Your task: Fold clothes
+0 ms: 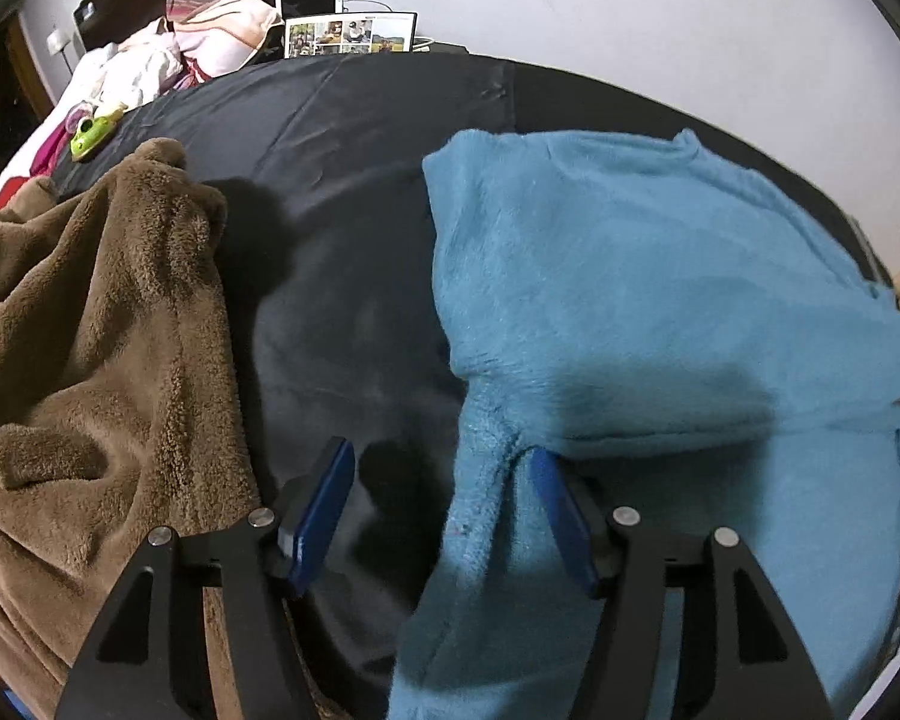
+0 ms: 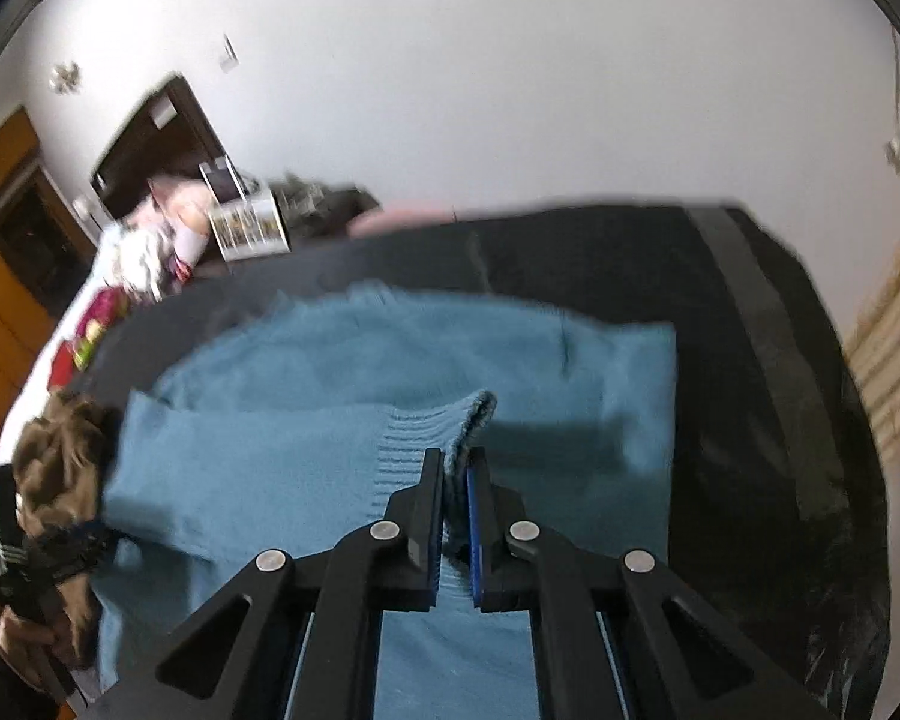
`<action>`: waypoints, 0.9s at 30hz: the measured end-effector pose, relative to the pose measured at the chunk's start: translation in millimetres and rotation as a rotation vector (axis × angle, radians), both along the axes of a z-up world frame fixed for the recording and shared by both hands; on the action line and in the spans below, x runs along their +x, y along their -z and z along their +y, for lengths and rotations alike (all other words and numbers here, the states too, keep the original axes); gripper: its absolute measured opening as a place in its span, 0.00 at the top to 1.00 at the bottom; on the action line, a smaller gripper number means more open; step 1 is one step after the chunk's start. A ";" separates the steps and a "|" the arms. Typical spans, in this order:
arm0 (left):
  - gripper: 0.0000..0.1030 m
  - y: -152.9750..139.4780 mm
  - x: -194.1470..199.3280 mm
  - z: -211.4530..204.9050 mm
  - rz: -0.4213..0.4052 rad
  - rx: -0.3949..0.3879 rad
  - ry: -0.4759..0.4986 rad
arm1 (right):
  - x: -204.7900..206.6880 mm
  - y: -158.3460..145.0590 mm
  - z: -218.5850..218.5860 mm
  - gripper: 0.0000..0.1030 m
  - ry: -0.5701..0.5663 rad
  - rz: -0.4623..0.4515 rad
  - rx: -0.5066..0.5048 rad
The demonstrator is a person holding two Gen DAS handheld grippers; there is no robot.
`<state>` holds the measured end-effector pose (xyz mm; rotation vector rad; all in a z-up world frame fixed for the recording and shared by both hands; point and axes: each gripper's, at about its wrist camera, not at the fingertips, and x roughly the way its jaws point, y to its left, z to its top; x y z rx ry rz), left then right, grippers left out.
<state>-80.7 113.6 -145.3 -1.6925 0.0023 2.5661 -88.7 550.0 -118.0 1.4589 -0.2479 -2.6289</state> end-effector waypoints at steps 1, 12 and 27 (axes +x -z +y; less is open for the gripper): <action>0.33 0.6 0.0 -1.1 0.001 -0.007 0.004 | -0.2 7.9 0.0 0.93 -0.001 -0.018 0.018; 0.28 -15.5 16.1 -14.9 -0.010 -0.042 0.061 | 5.6 28.6 8.5 0.32 0.024 -0.069 0.145; 0.28 -27.5 -15.8 38.6 0.083 0.053 0.146 | 15.6 36.1 -53.5 0.25 -0.139 -0.069 0.204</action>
